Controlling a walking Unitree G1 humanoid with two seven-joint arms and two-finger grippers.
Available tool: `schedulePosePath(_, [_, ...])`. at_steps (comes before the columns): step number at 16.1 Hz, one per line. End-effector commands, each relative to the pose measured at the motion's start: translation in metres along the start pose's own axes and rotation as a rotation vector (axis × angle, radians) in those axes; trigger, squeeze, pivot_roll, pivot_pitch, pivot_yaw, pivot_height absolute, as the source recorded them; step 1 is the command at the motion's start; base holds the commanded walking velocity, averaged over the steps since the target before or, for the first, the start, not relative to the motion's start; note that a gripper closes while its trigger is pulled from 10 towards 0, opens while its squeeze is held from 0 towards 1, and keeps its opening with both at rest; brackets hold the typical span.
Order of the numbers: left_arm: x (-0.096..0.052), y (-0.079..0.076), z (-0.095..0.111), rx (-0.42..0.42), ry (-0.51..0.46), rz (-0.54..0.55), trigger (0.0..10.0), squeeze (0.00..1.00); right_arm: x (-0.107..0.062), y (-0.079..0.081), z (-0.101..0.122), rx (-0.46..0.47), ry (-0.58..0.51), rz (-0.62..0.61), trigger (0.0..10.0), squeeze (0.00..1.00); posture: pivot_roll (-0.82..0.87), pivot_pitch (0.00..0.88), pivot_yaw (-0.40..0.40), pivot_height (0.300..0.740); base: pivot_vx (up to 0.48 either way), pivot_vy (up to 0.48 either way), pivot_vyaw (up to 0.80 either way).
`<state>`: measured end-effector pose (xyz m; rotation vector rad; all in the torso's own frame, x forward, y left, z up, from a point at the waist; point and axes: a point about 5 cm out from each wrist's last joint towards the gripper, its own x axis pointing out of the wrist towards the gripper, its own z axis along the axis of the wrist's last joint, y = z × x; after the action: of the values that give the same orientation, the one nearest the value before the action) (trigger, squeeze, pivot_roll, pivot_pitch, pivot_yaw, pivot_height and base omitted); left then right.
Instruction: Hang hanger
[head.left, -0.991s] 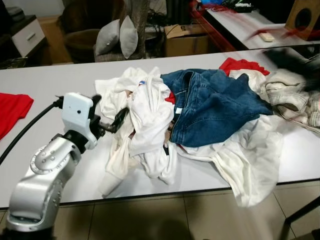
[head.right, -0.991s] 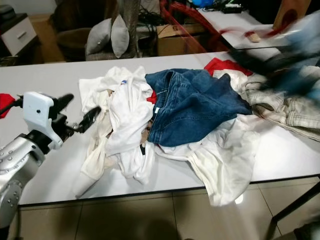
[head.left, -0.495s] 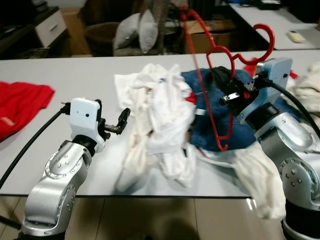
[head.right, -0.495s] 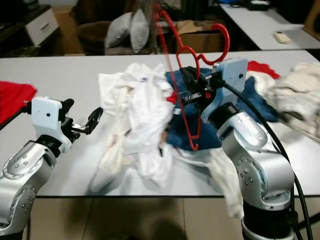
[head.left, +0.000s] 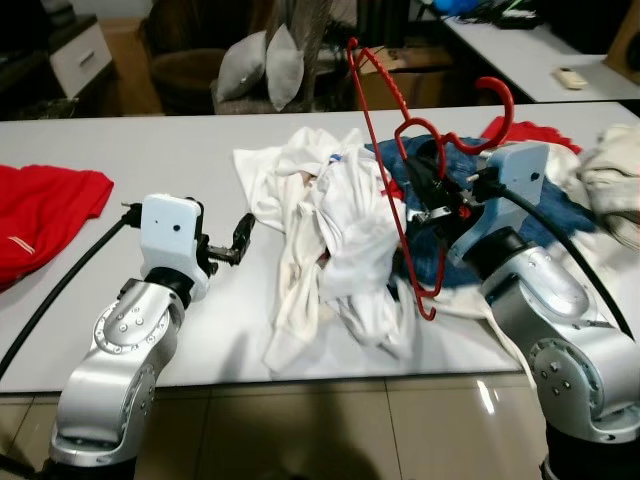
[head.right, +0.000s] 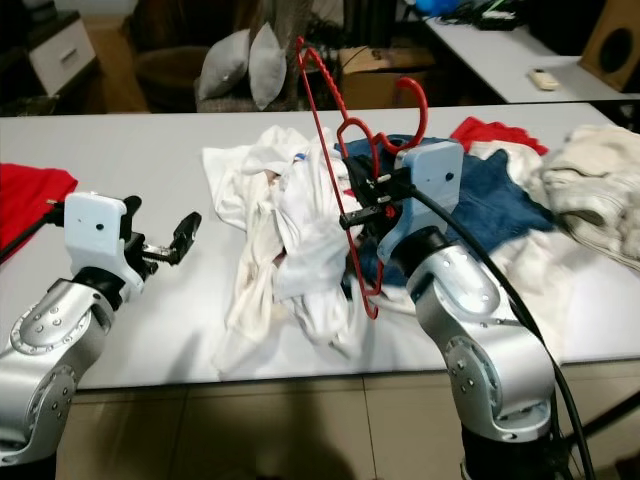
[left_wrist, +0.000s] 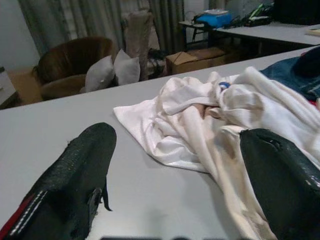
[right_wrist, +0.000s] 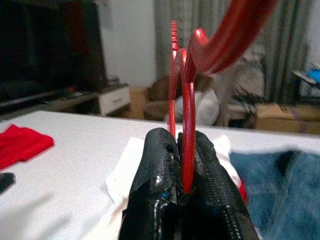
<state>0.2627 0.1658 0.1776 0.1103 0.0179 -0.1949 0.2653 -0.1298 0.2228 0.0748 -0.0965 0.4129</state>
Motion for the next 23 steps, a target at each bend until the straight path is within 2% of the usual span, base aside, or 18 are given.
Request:
schedulePosePath(1, [-0.001,0.002,0.004,0.017,-0.01,0.015,10.0,0.0,0.0,0.0,-0.006,0.015,0.024,-0.005,10.0,0.0,-0.06,0.0,0.06,0.74,0.0,0.368,0.0])
schedulePosePath(5, [-0.007,0.005,-0.002,0.0,0.008,0.035,10.0,0.0,-0.009,0.001,-0.025,-0.027,0.102,0.022,10.0,0.0,-0.06,0.0,0.063,0.74,0.0,0.369,0.0])
schedulePosePath(8, [-0.006,0.003,-0.003,0.006,0.009,0.029,10.0,0.0,-0.011,0.004,-0.031,-0.052,0.118,0.047,10.0,0.0,-0.07,0.0,0.068,0.74,0.0,0.371,0.0])
schedulePosePath(15, [-0.007,0.004,-0.005,0.016,0.015,0.023,10.0,0.0,-0.025,-0.004,-0.052,0.005,0.178,-0.002,10.0,0.0,-0.07,0.0,0.075,0.74,0.0,0.37,0.0])
schedulePosePath(20, [-0.007,0.002,-0.008,-0.02,0.026,0.013,10.0,0.0,-0.028,-0.009,-0.062,-0.019,0.2,-0.044,10.0,0.0,-0.07,0.0,0.08,0.74,0.0,0.367,0.0])
schedulePosePath(21, [-0.007,0.002,-0.008,-0.04,0.024,0.005,10.0,1.0,-0.029,-0.011,-0.062,-0.018,0.2,-0.048,10.0,0.0,-0.07,0.0,0.081,0.74,0.0,0.356,0.0])
schedulePosePath(23, [-0.007,0.002,-0.008,-0.052,0.02,0.006,10.0,1.0,-0.029,-0.012,-0.062,-0.037,0.2,-0.053,10.0,0.0,-0.07,0.0,0.081,0.74,0.0,0.36,0.0])
